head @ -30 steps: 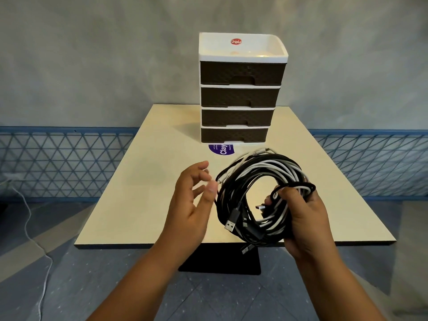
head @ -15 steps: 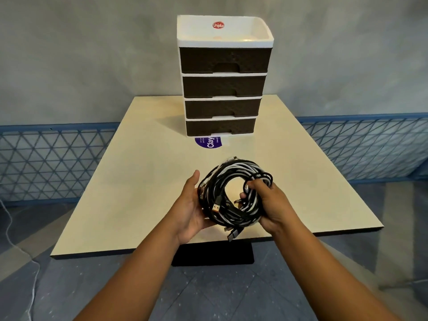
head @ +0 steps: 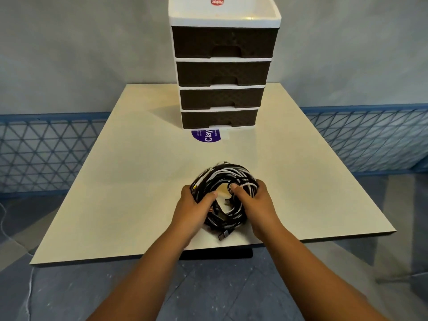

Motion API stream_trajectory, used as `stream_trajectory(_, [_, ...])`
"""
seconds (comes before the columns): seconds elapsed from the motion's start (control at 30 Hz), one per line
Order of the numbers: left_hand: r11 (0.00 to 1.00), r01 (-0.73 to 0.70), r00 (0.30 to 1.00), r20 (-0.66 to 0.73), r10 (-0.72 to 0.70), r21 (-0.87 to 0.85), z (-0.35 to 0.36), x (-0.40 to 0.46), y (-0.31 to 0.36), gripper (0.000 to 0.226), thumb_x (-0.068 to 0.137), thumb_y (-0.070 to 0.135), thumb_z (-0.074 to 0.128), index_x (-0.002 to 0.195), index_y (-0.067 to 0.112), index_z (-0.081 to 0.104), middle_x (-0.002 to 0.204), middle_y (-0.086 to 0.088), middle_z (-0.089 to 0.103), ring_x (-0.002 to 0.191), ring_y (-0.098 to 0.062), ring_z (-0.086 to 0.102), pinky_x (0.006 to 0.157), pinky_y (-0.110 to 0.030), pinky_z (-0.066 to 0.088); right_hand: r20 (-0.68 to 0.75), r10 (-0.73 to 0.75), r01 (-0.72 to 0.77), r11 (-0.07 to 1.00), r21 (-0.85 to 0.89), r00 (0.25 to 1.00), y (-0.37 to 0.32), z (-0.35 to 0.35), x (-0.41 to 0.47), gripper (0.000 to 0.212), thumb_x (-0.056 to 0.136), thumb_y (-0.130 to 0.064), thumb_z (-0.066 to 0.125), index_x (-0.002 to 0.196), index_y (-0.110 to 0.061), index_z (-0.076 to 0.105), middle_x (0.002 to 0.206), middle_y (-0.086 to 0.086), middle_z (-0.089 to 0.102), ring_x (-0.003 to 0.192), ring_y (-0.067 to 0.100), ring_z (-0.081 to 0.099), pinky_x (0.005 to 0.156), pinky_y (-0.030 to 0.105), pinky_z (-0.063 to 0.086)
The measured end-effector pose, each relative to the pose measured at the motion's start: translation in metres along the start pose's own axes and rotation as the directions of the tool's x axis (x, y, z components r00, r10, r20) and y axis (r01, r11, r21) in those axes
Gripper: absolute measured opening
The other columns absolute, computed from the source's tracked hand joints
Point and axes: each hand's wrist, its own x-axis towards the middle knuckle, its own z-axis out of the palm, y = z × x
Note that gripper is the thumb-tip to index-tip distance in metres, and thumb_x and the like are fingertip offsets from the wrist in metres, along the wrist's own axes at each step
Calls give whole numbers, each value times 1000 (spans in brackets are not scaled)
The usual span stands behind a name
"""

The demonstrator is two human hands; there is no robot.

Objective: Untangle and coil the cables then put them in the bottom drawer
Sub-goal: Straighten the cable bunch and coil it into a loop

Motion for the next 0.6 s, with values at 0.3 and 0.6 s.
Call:
stream_trajectory(0.3, [883, -80, 976, -145, 164, 463, 0, 11, -14, 45, 88, 55, 54, 105, 13, 58, 117, -6, 54, 114, -28, 44, 91, -41, 41, -46, -227, 182, 871, -456, 973, 7, -2, 5, 32, 87, -53, 62, 102, -27, 51, 90, -16, 58, 82, 5, 58, 66, 17, 42])
stream_trajectory(0.6, [905, -119, 963, -175, 205, 408, 5, 9, -20, 71, 97, 59, 36, 152, 16, 30, 159, -5, 29, 145, -26, 23, 117, -43, 21, -41, -222, 151, 776, -613, 974, 15, -20, 22, 72, 90, -74, 31, 128, -19, 57, 132, 7, 56, 127, 29, 46, 106, 40, 36])
